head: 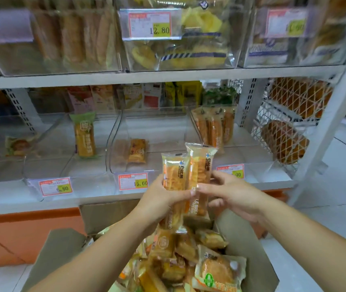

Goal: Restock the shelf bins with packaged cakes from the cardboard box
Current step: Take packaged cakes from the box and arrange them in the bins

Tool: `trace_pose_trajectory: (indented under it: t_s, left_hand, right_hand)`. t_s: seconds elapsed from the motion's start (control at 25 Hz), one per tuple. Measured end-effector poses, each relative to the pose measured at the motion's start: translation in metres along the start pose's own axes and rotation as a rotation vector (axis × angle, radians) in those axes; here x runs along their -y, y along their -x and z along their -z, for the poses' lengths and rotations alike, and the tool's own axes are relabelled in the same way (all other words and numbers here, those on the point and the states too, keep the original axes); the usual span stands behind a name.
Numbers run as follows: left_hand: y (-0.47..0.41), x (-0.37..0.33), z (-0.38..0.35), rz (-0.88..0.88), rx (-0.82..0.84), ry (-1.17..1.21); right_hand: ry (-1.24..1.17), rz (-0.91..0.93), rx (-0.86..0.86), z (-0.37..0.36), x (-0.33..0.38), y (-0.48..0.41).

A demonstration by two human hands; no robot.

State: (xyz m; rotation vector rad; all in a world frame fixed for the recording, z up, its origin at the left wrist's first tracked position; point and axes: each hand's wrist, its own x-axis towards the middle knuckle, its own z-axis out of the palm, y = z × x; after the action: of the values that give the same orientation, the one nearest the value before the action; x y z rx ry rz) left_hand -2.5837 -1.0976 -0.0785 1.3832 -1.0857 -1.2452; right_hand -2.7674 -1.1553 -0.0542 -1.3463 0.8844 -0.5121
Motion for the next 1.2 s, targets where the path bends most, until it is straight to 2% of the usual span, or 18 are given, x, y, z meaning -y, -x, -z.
trace_pose_trajectory:
  t_s: [0.08,0.16,0.24,0.36,0.48,0.6,0.68,0.92,1.04,1.12,1.2]
  left_hand:
    - [-0.009,-0.02,-0.006,-0.06,-0.031,0.007]
    - [-0.023,-0.04,-0.008,-0.128,-0.102,0.029]
    - [-0.042,-0.058,-0.007,-0.194,-0.161,0.002]
    - [-0.075,-0.07,-0.007,-0.22,-0.208,-0.081]
    - [-0.099,-0.062,-0.013,-0.205,-0.224,-0.119]
    - [-0.11,-0.047,-0.014,-0.178,-0.218,0.004]
    - [-0.113,-0.042,-0.012,-0.205,-0.205,0.084]
    - [-0.112,-0.04,-0.01,-0.242,-0.171,0.088]
    - [-0.11,-0.04,-0.008,-0.263,-0.138,0.092]
    - [-0.108,-0.041,-0.008,-0.259,-0.111,0.144]
    - [-0.104,-0.045,-0.009,-0.249,-0.106,0.213]
  right_hand:
    - [0.042,0.112,-0.134,0.014,0.016,0.0]
    - [0.009,0.267,-0.376,0.043,0.041,-0.005]
    - [0.085,0.359,-0.618,0.085,0.063,-0.023]
    - [0.379,0.27,-0.841,0.132,0.073,-0.068]
    - [0.727,0.082,-0.791,0.15,0.066,-0.123]
    - [0.948,-0.087,-0.777,0.165,0.042,-0.177]
    - [0.934,-0.169,-0.803,0.175,0.024,-0.198]
    - [0.952,-0.077,-0.857,0.18,0.002,-0.208]
    - [1.063,-0.133,-0.87,0.168,0.011,-0.194]
    - [1.042,-0.174,-0.867,0.158,0.023,-0.182]
    - [0.967,-0.08,-0.812,0.14,0.036,-0.161]
